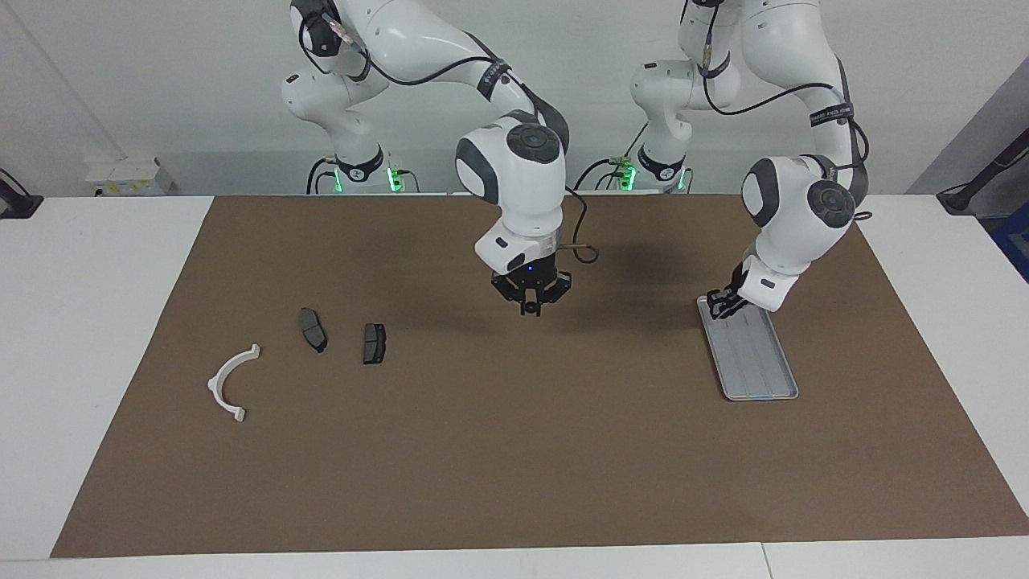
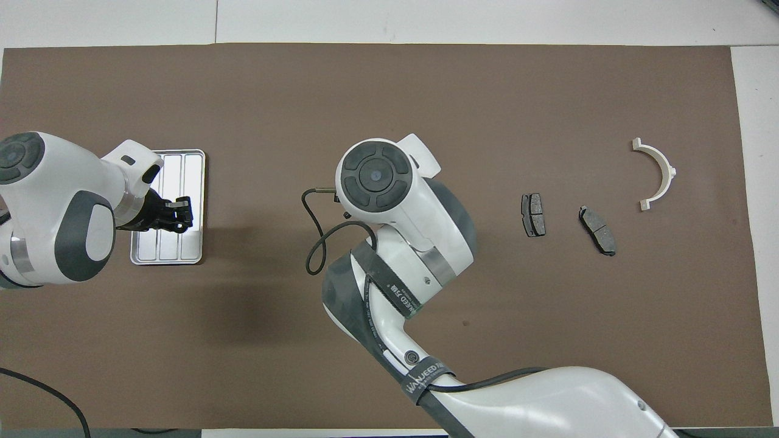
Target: Pick bearing gear from pile to tray
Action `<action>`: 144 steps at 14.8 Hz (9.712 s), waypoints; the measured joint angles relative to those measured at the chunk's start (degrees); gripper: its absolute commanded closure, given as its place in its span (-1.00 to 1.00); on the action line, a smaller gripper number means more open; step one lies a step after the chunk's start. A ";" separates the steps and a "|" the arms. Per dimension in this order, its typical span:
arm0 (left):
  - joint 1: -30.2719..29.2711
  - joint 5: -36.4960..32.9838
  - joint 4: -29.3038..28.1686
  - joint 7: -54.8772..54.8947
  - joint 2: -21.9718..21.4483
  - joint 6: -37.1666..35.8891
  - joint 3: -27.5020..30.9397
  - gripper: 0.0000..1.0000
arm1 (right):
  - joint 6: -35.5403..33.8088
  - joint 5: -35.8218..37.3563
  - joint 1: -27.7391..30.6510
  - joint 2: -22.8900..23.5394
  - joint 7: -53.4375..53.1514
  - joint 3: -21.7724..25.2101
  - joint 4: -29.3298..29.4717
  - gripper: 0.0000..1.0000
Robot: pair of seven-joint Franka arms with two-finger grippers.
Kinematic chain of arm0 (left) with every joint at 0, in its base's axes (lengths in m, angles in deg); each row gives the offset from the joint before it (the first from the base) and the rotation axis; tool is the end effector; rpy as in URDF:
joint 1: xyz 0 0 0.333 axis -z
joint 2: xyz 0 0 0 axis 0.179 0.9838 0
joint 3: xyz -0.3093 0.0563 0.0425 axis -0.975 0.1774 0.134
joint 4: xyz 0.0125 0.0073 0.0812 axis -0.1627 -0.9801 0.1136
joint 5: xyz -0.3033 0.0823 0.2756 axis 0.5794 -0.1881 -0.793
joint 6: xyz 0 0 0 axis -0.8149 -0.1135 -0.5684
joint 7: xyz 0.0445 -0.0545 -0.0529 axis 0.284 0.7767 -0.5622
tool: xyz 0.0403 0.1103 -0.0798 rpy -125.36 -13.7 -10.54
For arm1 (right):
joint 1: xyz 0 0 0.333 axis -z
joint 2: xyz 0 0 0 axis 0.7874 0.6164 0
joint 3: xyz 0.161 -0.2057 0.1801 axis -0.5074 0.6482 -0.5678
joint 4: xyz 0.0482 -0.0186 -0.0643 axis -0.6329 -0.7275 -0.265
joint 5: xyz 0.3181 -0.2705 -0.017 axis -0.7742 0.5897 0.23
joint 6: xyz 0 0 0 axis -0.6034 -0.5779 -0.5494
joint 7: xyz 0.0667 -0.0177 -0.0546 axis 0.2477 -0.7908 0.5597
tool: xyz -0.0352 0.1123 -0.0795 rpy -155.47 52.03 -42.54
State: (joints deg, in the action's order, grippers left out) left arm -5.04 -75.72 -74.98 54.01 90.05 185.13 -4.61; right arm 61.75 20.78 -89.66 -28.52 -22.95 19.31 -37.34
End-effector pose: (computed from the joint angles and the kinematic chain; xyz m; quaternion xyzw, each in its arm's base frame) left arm 0.5722 -0.0379 0.3001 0.9961 0.0714 -0.0473 0.0207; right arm 0.5801 0.4372 0.3541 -0.9960 0.0720 -0.0498 0.0188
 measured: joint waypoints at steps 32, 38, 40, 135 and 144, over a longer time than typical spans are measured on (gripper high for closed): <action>-2.07 0.02 -7.31 0.23 -0.27 9.85 -0.35 -0.38 | -6.20 -0.24 24.16 -4.17 40.40 0.94 5.50 -0.98; 6.19 0.02 -0.48 -16.59 -0.14 4.97 -1.57 -0.89 | -17.90 -0.18 31.81 -10.23 47.28 1.04 5.69 -1.00; 9.84 0.02 1.40 -22.74 0.35 4.95 -1.71 -1.00 | -23.07 -0.18 33.67 -13.00 47.49 1.06 5.67 -1.00; -7.24 -0.23 -6.71 6.52 0.33 9.28 0.74 0.84 | -25.75 -0.85 39.78 -26.82 51.90 0.96 -8.79 -1.00; -7.21 -0.23 -7.97 5.63 0.30 10.42 0.54 0.64 | -25.75 -0.86 39.78 -26.83 51.90 0.96 -8.85 -1.00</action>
State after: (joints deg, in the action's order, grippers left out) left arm -12.26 -75.95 -82.95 59.65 90.35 195.56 -4.06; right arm 36.00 19.91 -49.88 -55.35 28.95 20.27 -46.19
